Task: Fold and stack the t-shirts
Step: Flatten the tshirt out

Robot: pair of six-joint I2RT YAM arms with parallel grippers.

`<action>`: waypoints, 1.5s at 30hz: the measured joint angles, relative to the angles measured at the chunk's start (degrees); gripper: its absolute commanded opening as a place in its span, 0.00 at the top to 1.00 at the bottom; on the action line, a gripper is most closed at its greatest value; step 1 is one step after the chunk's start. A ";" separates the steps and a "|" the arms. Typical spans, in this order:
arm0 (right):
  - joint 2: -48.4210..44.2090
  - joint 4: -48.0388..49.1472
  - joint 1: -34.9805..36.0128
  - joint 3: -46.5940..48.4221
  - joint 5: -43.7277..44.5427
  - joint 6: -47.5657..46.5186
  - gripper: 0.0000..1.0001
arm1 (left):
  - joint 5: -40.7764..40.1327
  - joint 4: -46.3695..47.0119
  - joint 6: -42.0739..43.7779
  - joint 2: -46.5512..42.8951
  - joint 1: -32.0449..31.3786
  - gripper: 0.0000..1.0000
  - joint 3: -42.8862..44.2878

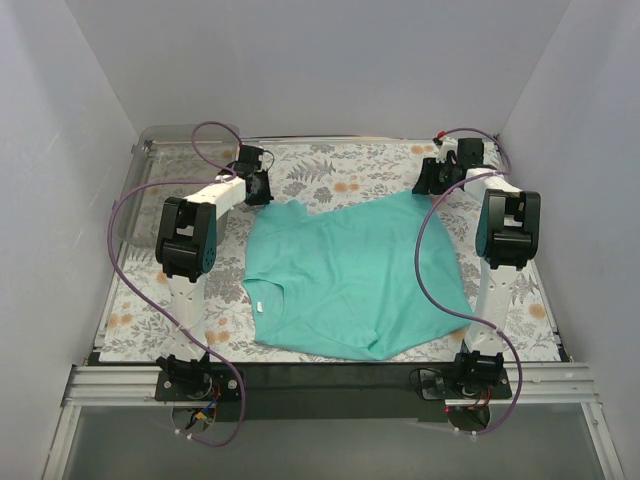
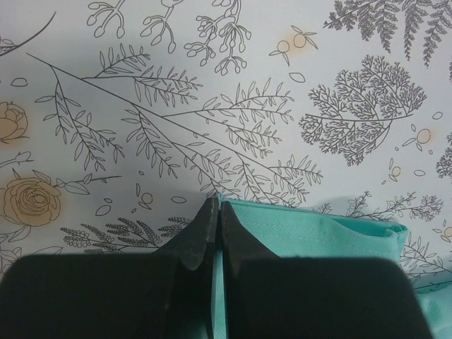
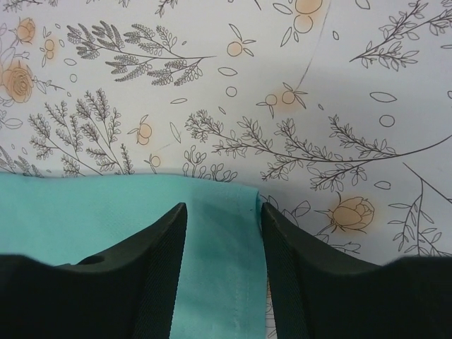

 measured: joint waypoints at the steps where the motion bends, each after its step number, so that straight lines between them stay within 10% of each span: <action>1: 0.17 0.09 0.00 0.13 -0.15 0.15 0.57 | 0.04 -0.15 0.04 0.00 0.00 1.00 0.11; 12: 3.23 -0.76 -0.02 4.31 -0.50 1.18 0.99 | 1.18 -1.70 0.39 0.68 0.17 1.00 4.76; 27: -14.64 9.57 -5.18 -13.42 -8.85 4.92 0.99 | 5.79 2.64 -0.07 0.37 2.38 1.00 5.53; 38: -51.32 14.56 -5.90 -29.09 -18.25 4.59 0.99 | 12.90 17.07 -0.61 -29.07 2.62 1.00 -12.04; 45: -60.89 2.05 -6.10 -12.02 -18.05 -0.74 0.99 | 13.31 26.43 -3.56 -50.34 2.64 1.00 -14.97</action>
